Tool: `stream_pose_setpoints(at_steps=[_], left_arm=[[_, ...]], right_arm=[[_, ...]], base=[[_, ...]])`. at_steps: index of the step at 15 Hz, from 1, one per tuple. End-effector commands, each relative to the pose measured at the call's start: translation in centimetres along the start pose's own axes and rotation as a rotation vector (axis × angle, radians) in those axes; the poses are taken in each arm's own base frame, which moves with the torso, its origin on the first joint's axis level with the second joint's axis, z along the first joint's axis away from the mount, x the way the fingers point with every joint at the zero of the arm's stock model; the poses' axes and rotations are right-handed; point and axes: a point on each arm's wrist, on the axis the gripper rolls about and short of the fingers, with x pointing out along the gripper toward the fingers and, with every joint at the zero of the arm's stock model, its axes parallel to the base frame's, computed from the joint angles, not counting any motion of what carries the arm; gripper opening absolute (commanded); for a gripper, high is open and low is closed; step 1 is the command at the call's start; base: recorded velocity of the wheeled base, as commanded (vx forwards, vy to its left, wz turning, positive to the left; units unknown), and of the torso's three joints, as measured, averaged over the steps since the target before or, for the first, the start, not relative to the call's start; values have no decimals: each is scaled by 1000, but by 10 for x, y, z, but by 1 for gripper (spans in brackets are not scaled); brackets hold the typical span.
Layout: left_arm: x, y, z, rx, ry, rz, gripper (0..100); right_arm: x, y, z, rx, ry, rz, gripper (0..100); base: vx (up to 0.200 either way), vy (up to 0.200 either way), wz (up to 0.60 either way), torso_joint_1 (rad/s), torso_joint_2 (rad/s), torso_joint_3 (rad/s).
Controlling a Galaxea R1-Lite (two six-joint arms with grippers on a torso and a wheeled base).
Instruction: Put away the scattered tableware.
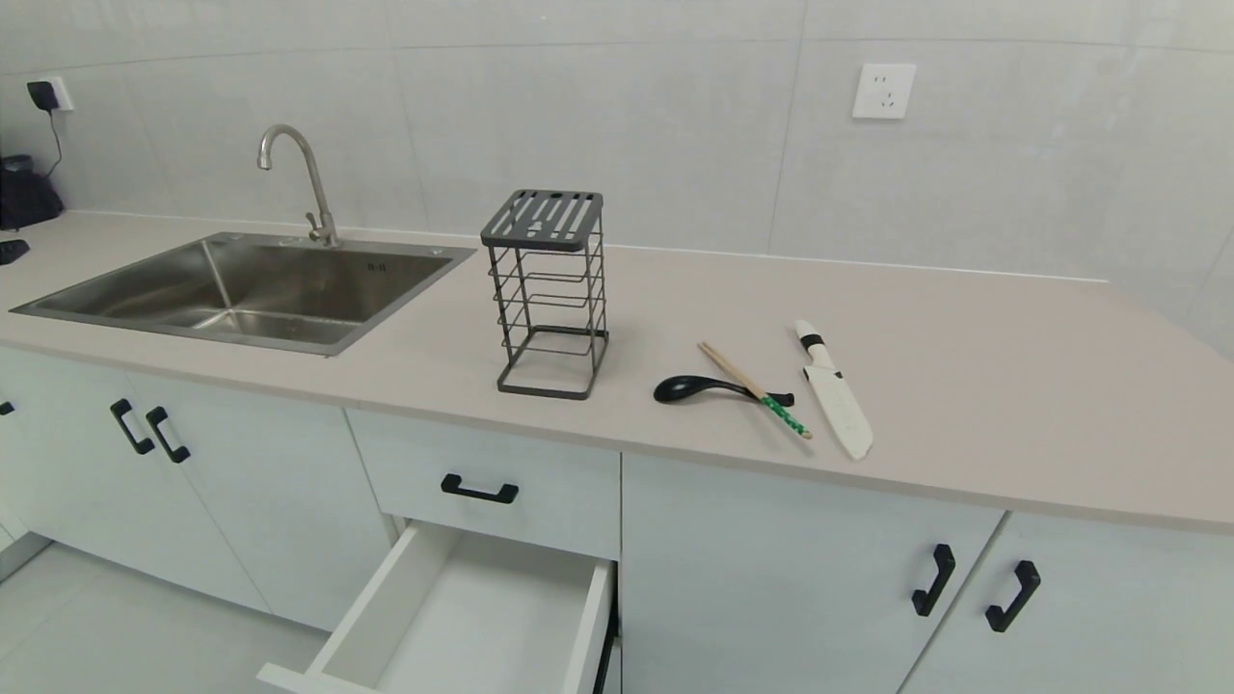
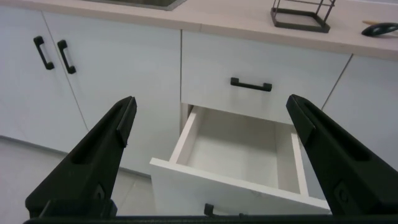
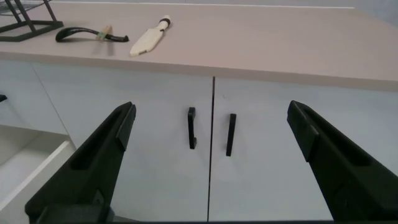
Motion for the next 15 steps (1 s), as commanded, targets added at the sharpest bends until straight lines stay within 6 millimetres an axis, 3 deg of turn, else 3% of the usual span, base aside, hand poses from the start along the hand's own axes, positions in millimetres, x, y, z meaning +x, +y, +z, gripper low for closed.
stream_pose_setpoints(at_steps=[1, 4, 11, 15], left_arm=[[0, 0, 0, 0, 2, 1, 100], [0, 0, 0, 0, 2, 1, 100], [0, 0, 0, 0, 2, 1, 100], [0, 0, 0, 0, 2, 1, 100]], right_arm=[[0, 0, 0, -1, 1, 1, 100], [0, 0, 0, -1, 1, 1, 100], [0, 0, 0, -4, 1, -15, 100], [0, 0, 0, -2, 1, -15, 100]], base=[[0, 0, 0, 217, -496, -281], [0, 0, 0, 149, -338, -186], [0, 0, 0, 11, -24, -13], [0, 0, 0, 276, -44, 220]])
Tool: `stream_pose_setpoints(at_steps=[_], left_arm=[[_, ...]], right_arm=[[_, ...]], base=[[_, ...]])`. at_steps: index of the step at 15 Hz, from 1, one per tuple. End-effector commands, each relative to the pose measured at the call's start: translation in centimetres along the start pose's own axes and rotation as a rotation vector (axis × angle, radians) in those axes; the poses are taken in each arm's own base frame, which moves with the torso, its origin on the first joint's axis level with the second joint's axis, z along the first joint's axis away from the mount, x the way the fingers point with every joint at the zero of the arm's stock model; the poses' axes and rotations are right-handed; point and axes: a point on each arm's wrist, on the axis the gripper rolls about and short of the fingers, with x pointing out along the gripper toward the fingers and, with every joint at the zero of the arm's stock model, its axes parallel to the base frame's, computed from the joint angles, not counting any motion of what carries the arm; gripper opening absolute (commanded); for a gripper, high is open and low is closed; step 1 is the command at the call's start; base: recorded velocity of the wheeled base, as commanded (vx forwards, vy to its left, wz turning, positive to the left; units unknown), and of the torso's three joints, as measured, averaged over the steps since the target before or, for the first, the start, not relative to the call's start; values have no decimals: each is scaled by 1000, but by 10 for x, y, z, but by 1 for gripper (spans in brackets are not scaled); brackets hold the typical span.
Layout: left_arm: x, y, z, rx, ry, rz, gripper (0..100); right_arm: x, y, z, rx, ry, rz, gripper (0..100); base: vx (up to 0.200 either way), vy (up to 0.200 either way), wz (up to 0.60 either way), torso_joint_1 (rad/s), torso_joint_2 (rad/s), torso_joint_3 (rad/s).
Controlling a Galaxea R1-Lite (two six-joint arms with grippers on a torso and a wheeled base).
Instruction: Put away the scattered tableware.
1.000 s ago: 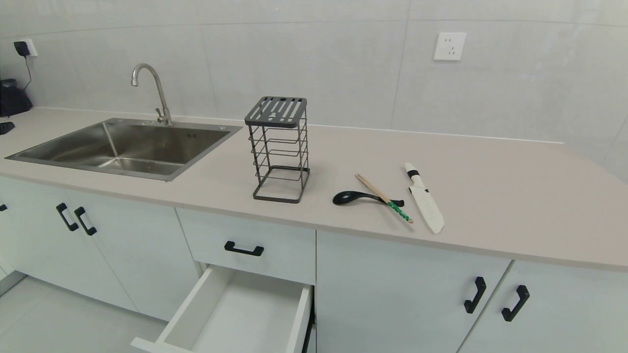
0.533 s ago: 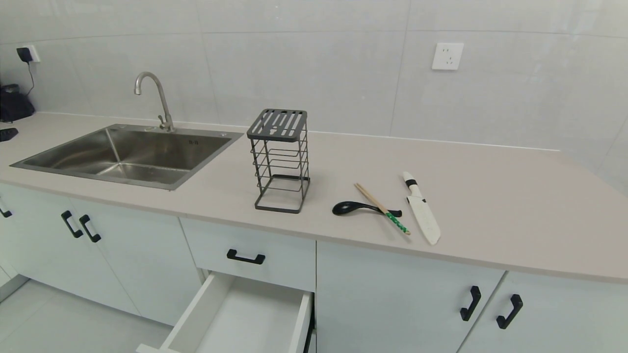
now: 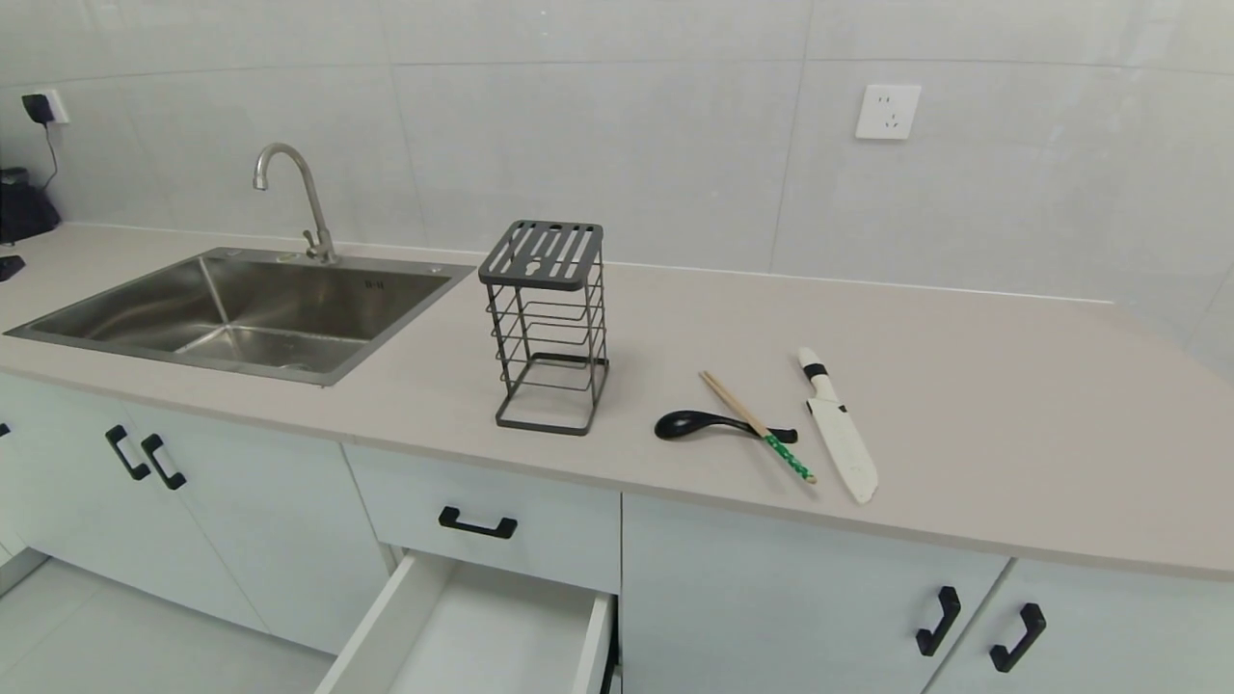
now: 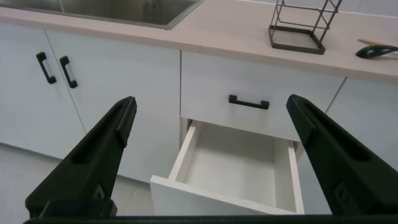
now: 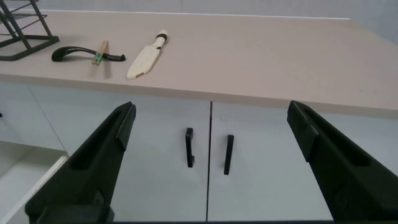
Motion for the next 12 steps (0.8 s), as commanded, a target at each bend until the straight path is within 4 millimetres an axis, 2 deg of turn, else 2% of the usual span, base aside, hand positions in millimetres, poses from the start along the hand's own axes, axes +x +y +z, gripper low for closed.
stream_pose_setpoints(at_steps=[1, 4, 7, 9, 12], left_arm=[[0, 0, 0, -1, 2, 1, 100], [0, 0, 0, -1, 2, 1, 100], [0, 0, 0, -1, 2, 1, 100], [0, 0, 0, -1, 2, 1, 100], [0, 0, 0, -1, 2, 1, 100]], right_arm=[[0, 0, 0, 0, 1, 0, 100], [0, 0, 0, 0, 1, 2, 100], [0, 0, 0, 0, 1, 0, 100], [0, 0, 0, 1, 1, 0, 100], [0, 0, 0, 0, 1, 0, 100]], base=[[0, 0, 0, 378, -85, 295], [0, 0, 0, 377, -102, 274], [0, 0, 0, 121, -30, 92], [0, 0, 0, 45, -99, -60], [0, 0, 0, 152, -417, -260]])
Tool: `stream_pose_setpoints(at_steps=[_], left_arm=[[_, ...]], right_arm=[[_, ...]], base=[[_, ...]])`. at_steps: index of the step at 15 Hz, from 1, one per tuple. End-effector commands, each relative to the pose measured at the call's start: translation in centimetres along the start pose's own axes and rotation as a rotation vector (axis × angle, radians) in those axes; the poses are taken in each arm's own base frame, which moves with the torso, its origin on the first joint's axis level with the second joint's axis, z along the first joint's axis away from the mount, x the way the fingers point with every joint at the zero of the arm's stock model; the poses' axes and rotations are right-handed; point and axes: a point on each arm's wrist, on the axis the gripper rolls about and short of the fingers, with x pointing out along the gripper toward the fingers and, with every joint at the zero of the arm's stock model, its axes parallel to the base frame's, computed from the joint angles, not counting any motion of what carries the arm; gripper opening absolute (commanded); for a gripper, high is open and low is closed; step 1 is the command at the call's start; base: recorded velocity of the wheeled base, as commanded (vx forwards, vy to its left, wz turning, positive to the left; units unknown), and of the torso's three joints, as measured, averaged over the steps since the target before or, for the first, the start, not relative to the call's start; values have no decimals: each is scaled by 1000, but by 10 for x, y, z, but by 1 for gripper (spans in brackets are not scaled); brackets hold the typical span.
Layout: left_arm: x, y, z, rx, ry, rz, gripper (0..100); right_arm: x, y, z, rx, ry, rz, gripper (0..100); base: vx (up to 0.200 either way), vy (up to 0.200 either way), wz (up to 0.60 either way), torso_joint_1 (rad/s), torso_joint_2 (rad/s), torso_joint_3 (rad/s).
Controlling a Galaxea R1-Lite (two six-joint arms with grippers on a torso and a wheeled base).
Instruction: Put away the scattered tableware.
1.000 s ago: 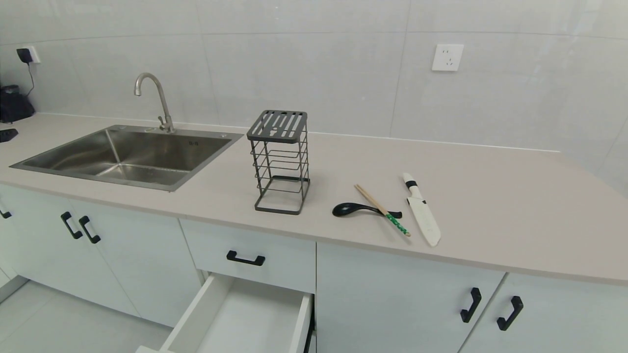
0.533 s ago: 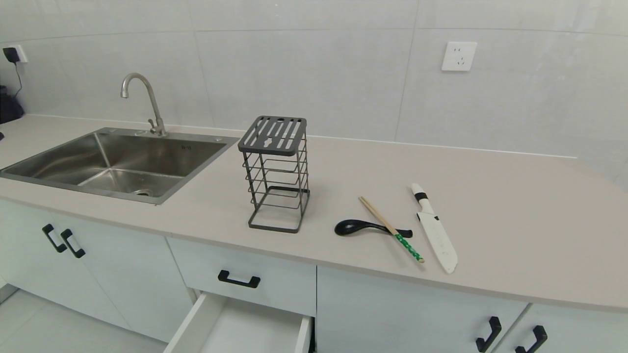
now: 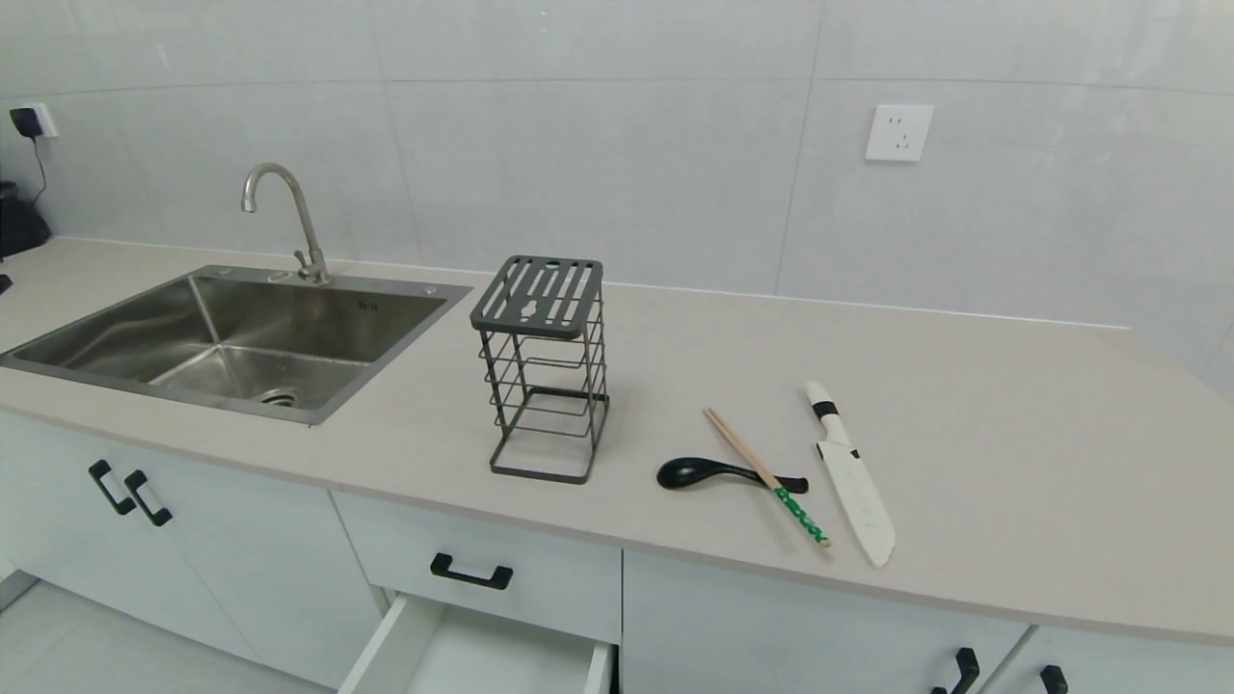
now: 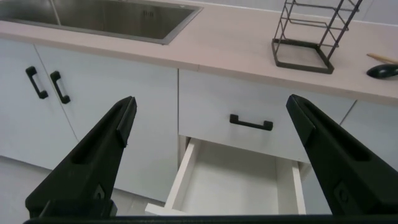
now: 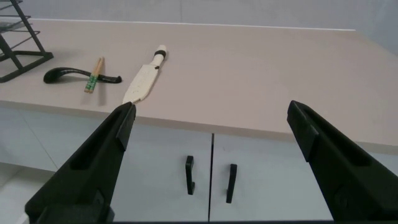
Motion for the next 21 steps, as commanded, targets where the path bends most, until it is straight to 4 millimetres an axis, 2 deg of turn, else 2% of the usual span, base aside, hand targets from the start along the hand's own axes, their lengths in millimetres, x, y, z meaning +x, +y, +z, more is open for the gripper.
stream_pose_setpoints(at_steps=[1, 4, 9, 14, 19, 21], left_arm=[[0, 0, 0, -1, 2, 1, 100], [0, 0, 0, -1, 2, 1, 100], [0, 0, 0, -1, 2, 1, 100], [0, 0, 0, -1, 2, 1, 100], [0, 0, 0, 4, 2, 1, 100], [0, 0, 0, 4, 2, 1, 100]], right_arm=[[0, 0, 0, -1, 1, 0, 100], [0, 0, 0, 1, 1, 0, 100], [0, 0, 0, -1, 1, -3, 100], [0, 0, 0, 2, 0, 0, 100], [2, 0, 1, -7, 22, 30, 100], [2, 1, 1, -66, 12, 75, 100]], base=[[0, 0, 0, 183, -515, -325], [0, 0, 0, 129, -352, -219], [0, 0, 0, 29, -74, -49], [0, 0, 0, 162, -409, -249], [0, 0, 0, 5, -18, -10], [0, 0, 0, 0, 0, 0]])
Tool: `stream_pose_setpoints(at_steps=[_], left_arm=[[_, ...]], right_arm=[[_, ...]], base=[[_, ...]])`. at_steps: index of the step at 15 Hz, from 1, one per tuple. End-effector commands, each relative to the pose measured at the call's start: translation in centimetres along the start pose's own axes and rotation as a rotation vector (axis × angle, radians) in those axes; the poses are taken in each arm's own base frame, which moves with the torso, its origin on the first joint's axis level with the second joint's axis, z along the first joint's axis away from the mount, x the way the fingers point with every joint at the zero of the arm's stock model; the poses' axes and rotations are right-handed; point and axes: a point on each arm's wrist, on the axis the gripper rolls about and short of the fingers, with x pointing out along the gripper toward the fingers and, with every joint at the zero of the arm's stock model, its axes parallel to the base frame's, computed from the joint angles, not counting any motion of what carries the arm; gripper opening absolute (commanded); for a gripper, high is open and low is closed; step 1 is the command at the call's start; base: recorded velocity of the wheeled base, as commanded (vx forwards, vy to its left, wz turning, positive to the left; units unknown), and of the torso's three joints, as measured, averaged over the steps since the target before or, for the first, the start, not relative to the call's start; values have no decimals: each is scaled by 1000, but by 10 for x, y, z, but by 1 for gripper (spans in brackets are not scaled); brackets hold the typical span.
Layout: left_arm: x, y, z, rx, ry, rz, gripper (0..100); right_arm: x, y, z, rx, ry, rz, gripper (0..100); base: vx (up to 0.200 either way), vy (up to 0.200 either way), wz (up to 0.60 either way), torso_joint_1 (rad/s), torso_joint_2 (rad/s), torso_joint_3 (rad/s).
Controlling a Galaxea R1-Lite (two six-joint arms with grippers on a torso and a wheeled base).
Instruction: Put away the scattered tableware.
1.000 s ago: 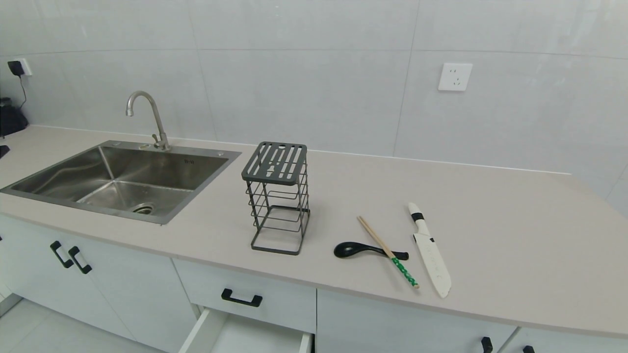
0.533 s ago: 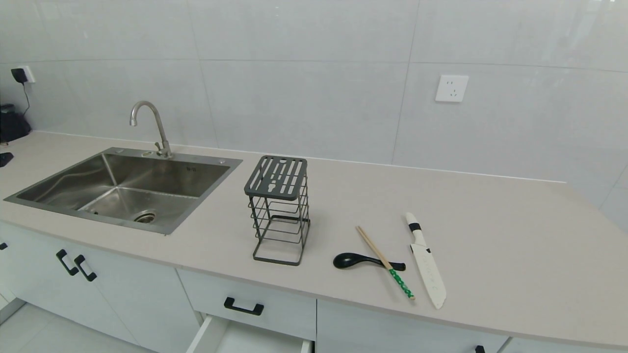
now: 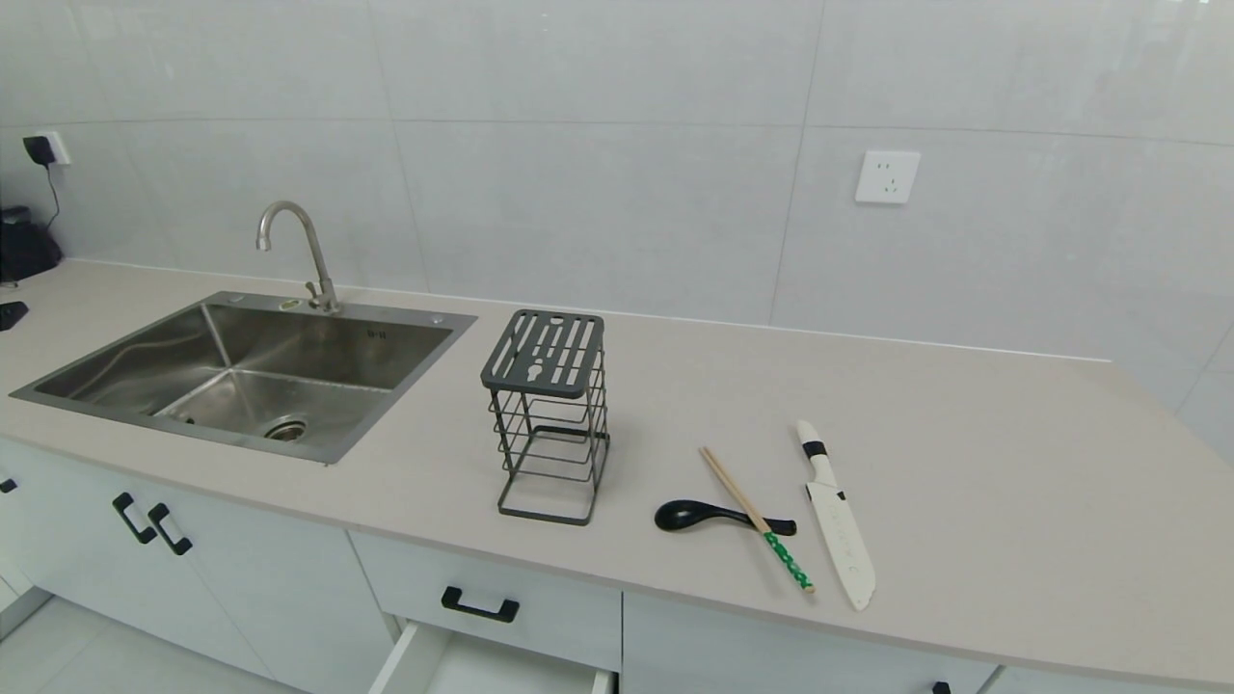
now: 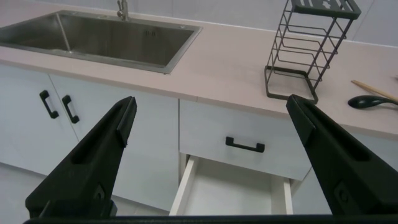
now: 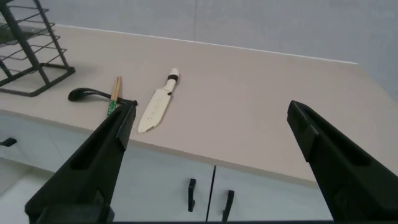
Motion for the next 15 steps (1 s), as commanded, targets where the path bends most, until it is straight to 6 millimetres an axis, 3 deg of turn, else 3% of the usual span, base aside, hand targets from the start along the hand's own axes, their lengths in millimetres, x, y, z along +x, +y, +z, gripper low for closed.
stream_pose_setpoints(at_steps=[1, 4, 5, 6, 7, 9, 11, 13, 14, 15], left_arm=[[0, 0, 0, 0, 2, 2, 100], [0, 0, 0, -1, 2, 2, 100], [0, 0, 0, -1, 2, 2, 100], [0, 0, 0, -1, 2, 2, 100], [0, 0, 0, -3, 2, 2, 100], [0, 0, 0, -3, 2, 2, 100], [0, 0, 0, 17, 4, -4, 100], [0, 0, 0, 22, 4, -7, 100], [0, 0, 0, 22, 4, -7, 100], [0, 0, 0, 22, 4, -7, 100]], right_arm=[[1, 0, 0, -5, 9, 7, 100], [-2, 0, 6, 0, -37, 5, 100], [-15, -3, 59, 14, -206, 7, 100], [-19, -9, 148, 16, -325, 29, 100], [-8, -11, 175, -15, -278, 117, 100], [34, -7, 167, -64, -22, 307, 100], [106, 5, 163, -124, 233, 458, 100], [179, 42, 165, -158, 368, 635, 100], [219, 61, 154, -175, 458, 641, 100], [236, 75, 141, -197, 512, 641, 100]], base=[[0, 0, 0, 0, 0, 0], [0, 0, 0, 0, 0, 0], [0, 0, 0, 0, 0, 0], [0, 0, 0, 0, 0, 0], [0, 0, 0, 0, 0, 0], [0, 0, 0, 0, 0, 0], [0, 0, 0, 0, 0, 0], [0, 0, 0, 0, 0, 0], [0, 0, 0, 0, 0, 0], [0, 0, 0, 0, 0, 0]])
